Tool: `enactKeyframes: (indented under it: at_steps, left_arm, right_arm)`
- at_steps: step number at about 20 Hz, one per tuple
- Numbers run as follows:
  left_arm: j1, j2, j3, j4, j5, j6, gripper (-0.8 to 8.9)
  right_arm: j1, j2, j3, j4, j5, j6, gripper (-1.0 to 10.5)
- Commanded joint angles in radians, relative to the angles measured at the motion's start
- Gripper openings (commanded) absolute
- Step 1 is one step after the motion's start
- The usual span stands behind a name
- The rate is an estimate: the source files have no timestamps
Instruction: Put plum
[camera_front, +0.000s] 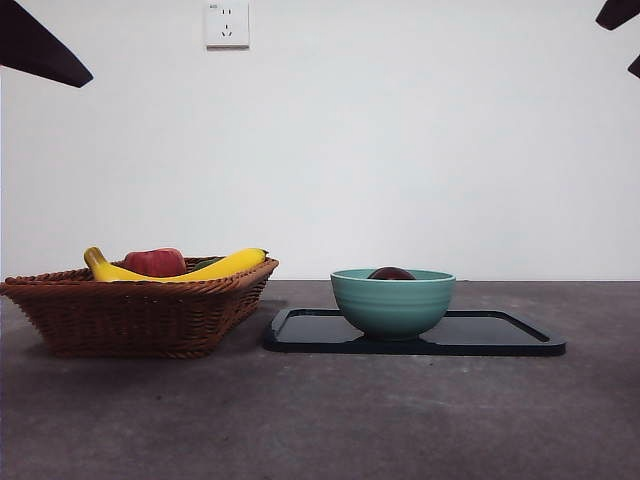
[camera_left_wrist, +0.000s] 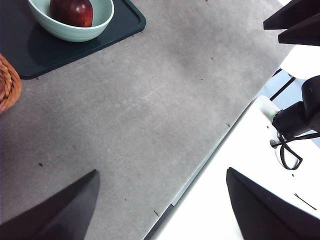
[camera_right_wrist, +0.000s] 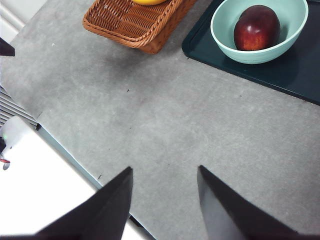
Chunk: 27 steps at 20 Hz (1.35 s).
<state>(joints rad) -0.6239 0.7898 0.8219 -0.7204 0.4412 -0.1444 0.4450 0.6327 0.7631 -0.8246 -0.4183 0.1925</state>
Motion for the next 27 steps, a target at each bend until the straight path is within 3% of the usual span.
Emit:
enactKeyframes:
  at_steps: [1,6,13,18,27]
  left_arm:
    - [-0.005,0.003,0.008,0.01,0.002,0.0,4.04]
    - [-0.005,0.003,0.008,0.011,0.002,-0.011,4.05]
    - [-0.005,0.118,0.095,0.113,-0.014,-0.111,4.11]
    - [-0.005,0.391,0.329,0.114,-0.109,-0.129,4.11]
    - [-0.008,0.919,0.799,0.107,-0.149,-0.129,4.06]
  right_arm:
    - [0.006,0.005,0.006,0.008,-0.003,0.014,2.1]
    - [0.006,0.005,0.006,0.008,-0.003,0.014,2.1]
    - [0.006,0.005,0.006,0.008,-0.003,0.014,2.1]
    - [0.006,0.005,0.006,0.008,-0.003,0.014,2.1]
    - [0.006,0.005,0.006,0.008,-0.003,0.028,2.1]
